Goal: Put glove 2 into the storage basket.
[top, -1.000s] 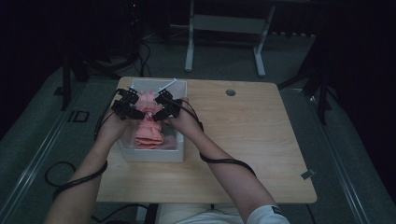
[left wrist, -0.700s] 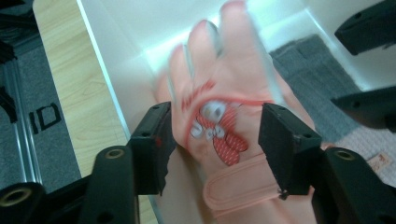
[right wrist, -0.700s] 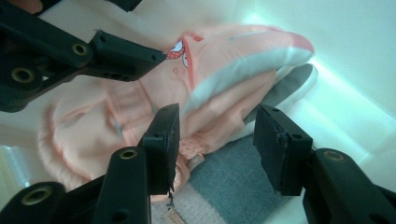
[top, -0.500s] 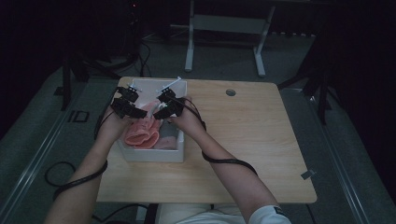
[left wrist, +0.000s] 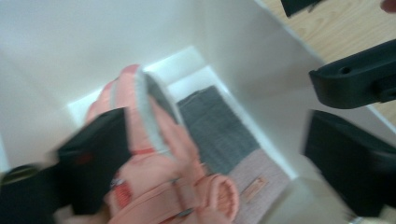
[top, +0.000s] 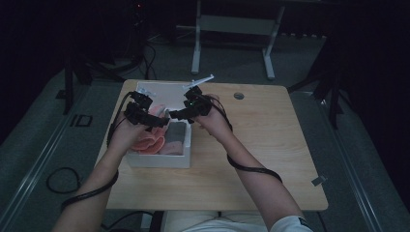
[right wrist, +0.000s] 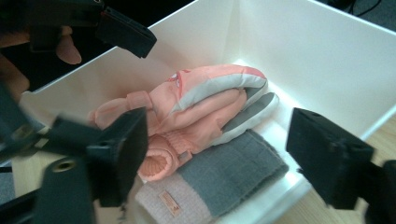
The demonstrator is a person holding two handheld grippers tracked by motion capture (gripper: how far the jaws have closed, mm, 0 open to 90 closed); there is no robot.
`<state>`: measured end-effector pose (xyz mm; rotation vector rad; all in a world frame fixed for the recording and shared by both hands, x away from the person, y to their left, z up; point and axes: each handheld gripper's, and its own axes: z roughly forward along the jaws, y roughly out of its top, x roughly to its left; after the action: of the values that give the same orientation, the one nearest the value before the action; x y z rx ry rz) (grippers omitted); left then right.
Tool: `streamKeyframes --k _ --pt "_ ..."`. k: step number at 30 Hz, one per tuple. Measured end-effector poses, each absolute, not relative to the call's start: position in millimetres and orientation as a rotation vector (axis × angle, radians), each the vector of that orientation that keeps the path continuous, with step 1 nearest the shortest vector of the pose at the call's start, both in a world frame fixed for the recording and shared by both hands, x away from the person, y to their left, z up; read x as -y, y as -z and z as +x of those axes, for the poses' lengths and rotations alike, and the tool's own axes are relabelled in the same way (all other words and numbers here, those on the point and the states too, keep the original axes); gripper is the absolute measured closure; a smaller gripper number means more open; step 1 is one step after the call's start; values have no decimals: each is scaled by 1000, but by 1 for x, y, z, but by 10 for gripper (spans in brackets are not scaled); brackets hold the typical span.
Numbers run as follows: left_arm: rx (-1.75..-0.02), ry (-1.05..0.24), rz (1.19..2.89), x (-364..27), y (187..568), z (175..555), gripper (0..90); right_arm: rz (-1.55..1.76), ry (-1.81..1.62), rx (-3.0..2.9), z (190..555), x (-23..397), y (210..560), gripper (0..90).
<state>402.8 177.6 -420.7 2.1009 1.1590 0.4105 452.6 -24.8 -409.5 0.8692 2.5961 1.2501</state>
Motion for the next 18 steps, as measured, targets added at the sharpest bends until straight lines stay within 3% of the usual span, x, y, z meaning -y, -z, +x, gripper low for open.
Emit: streamKeyframes --k 18 --pt "-996 -371 2051 -136 419 384 5 815 -1247 -2563 444 77 405 160"
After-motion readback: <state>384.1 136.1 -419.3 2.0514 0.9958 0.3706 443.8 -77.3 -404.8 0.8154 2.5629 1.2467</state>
